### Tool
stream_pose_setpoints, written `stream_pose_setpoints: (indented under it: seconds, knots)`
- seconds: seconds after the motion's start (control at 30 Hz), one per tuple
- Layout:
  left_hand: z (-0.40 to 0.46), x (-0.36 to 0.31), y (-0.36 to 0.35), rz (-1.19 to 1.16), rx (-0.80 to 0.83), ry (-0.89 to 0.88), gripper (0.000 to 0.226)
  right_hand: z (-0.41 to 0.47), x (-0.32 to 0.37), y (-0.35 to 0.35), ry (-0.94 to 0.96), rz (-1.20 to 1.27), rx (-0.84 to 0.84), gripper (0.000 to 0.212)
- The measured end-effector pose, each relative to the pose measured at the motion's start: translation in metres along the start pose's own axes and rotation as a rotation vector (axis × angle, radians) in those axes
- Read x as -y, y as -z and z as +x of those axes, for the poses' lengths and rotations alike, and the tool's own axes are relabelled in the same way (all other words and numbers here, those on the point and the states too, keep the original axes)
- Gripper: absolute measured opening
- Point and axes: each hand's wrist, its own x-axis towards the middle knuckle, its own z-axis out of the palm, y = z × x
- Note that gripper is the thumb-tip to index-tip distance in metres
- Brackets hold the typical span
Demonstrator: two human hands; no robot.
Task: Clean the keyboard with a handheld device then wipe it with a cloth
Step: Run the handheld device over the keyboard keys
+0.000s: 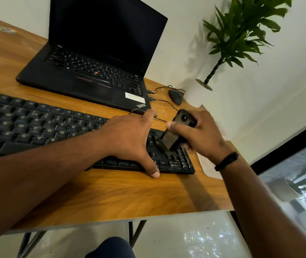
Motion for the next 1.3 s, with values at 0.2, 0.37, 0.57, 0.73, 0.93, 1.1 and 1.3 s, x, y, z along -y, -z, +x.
stream_pose_setpoints:
  seconds: [0.2, 0.37, 0.57, 0.73, 0.93, 1.1, 1.3]
  knots:
    - [0.000, 0.000, -0.001, -0.007, -0.002, -0.005, 0.152, -0.002, 0.000, -0.001, -0.030, 0.010, 0.044, 0.031]
    - [-0.001, 0.000, 0.001, -0.010, -0.003, -0.011, 0.152, -0.001, -0.003, -0.004, 0.072, -0.172, -0.055, 0.033]
    - [-0.001, 0.001, 0.000, -0.020, -0.002, -0.003, 0.153, 0.000, -0.009, 0.013, 0.102, -0.080, -0.106, 0.022]
    - [-0.001, -0.002, 0.001, -0.018, 0.001, 0.003, 0.151, 0.004, -0.016, 0.006, 0.025, -0.367, -0.195, 0.031]
    - [0.000, -0.001, 0.000, -0.014, -0.001, -0.007, 0.150, -0.002, -0.003, 0.002, 0.109, -0.213, 0.028, 0.029]
    - [-0.002, -0.001, 0.001, 0.000, -0.007, 0.000, 0.151, 0.008, -0.001, 0.015, 0.041, -0.361, 0.062, 0.030]
    - [0.000, 0.001, -0.001, -0.008, -0.008, -0.010, 0.152, -0.001, 0.008, 0.008, 0.041, 0.018, 0.263, 0.029]
